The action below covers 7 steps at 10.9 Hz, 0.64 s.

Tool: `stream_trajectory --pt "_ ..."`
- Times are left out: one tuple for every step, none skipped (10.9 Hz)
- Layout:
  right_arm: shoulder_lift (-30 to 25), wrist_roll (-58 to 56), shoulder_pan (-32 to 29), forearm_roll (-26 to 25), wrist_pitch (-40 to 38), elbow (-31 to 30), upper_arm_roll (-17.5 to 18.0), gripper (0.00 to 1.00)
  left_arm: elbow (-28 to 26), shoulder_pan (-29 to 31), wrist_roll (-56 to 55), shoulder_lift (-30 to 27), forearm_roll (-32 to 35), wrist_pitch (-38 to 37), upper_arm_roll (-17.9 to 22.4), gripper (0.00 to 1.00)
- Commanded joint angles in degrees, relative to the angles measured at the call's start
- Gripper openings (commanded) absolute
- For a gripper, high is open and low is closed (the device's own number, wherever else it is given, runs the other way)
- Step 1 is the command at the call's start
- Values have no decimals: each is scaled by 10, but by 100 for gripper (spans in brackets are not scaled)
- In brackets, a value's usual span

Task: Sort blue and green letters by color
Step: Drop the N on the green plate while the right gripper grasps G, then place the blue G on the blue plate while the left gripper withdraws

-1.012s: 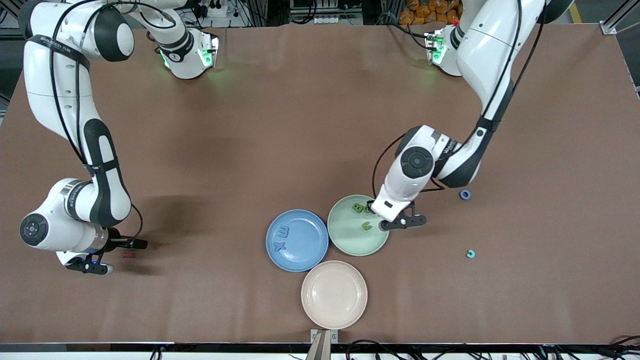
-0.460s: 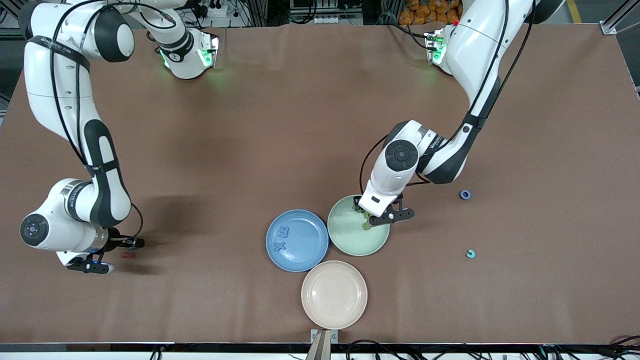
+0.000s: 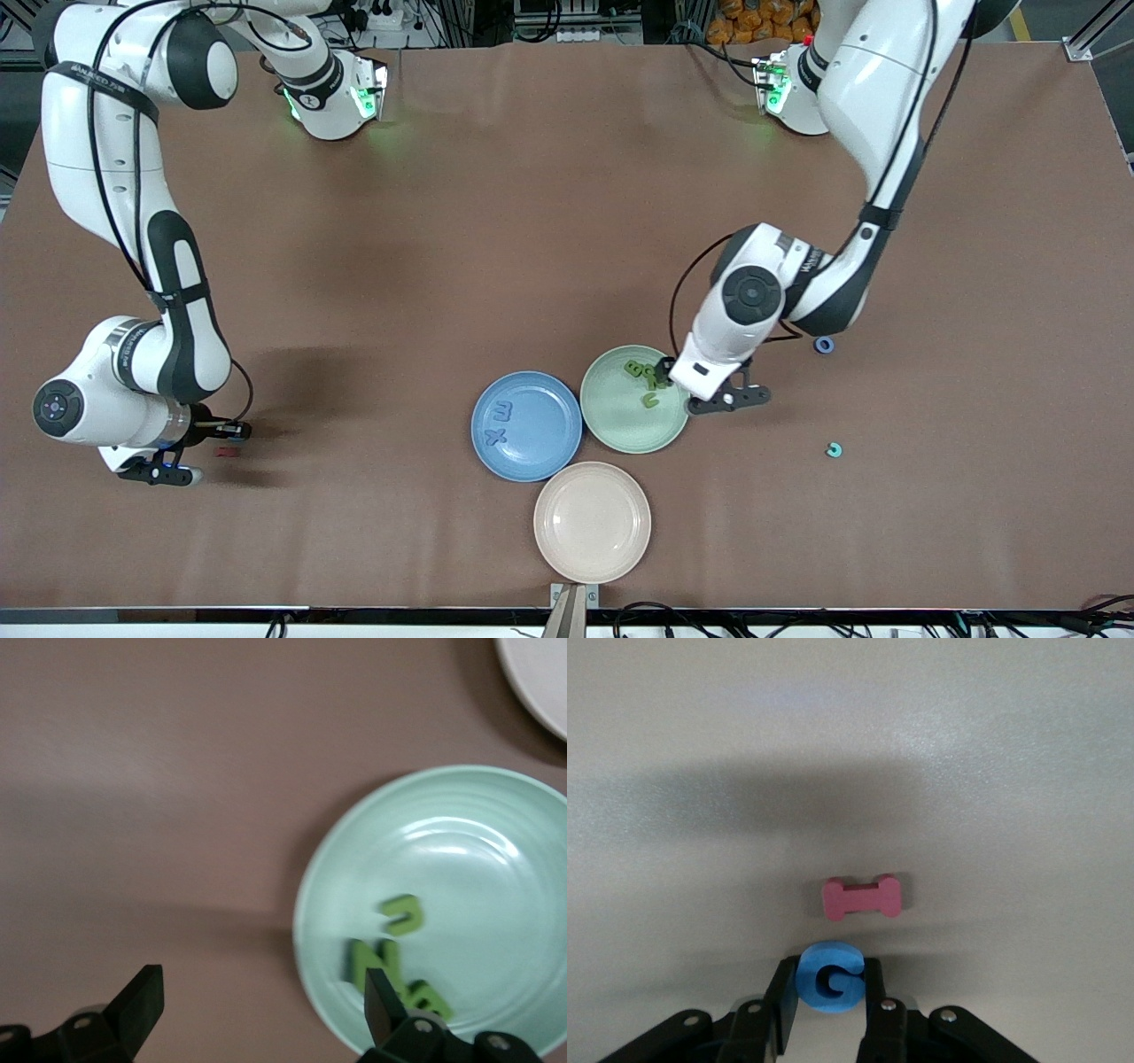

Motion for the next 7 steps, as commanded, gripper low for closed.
stream_trajectory --pt "-4 27 12 0 -14 9 14 0 -28 99 89 -34 9 -21 -43 100" --pt "-10 62 28 0 -28 13 15 0 -35 125 110 -32 9 -21 -46 100" --pt "-12 103 47 0 -44 22 16 0 -35 138 126 -28 11 -21 -44 100" --pt "-12 144 63 0 -58 36 18 0 -34 148 143 -26 25 -21 -40 100" --pt "-12 179 76 0 -61 45 25 0 -35 169 161 -28 31 -21 -39 100" --pt "-12 207 85 0 -61 48 35 0 -37 189 189 -35 32 -21 -39 100" --pt "-12 240 87 0 -61 48 54 0 -58 206 229 -56 32 -21 -39 100"
